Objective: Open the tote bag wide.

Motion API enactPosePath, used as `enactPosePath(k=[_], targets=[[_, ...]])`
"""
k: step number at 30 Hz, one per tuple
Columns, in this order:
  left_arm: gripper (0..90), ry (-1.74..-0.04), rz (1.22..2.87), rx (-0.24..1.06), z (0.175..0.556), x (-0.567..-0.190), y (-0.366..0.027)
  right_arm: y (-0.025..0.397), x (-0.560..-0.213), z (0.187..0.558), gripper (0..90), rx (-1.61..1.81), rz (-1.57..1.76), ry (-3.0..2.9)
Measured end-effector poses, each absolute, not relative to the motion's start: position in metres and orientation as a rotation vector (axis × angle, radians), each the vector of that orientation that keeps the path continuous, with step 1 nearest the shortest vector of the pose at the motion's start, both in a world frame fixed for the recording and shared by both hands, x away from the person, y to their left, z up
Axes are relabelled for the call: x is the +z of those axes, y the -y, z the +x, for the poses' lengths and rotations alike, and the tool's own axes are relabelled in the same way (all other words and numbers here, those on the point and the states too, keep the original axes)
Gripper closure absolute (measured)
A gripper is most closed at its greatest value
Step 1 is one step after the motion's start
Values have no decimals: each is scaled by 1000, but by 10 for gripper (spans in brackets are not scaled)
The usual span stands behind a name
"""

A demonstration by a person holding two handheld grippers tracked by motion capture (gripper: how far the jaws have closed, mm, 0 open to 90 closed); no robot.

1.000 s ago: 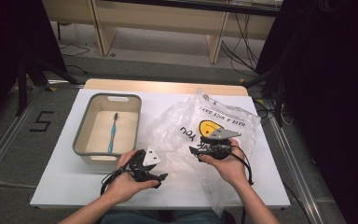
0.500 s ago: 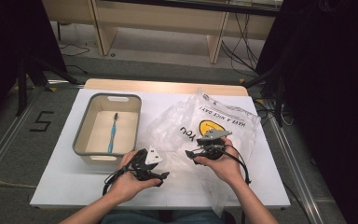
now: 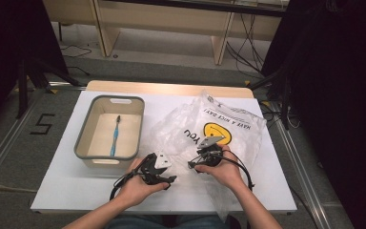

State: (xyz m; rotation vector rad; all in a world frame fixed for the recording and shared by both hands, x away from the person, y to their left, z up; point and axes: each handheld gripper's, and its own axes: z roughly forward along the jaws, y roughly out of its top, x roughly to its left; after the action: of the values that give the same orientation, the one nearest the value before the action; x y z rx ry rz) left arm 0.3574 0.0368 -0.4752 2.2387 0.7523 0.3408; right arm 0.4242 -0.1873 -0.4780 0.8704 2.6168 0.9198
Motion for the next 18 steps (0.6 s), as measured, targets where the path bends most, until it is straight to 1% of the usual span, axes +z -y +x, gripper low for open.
enactPosePath(k=[5,9,10,11,15,18], targets=[[524,-755,2243,325,364,-480,-30,187,-483,426,505,917,904,-2619],[581,-761,2247,317,370,-483,-25,189,-482,428,629,933,946,-2603],[605,-760,2246,317,371,-484,-23,190,-482,428,691,925,941,-2596],[605,-760,2247,315,373,-485,-22,190,-482,428,691,925,941,-2596],[691,-767,2241,341,376,-486,-20,191,-483,430,811,949,975,-2595],[768,-780,2220,374,380,-487,-19,193,-483,430,885,963,1004,-2601]])
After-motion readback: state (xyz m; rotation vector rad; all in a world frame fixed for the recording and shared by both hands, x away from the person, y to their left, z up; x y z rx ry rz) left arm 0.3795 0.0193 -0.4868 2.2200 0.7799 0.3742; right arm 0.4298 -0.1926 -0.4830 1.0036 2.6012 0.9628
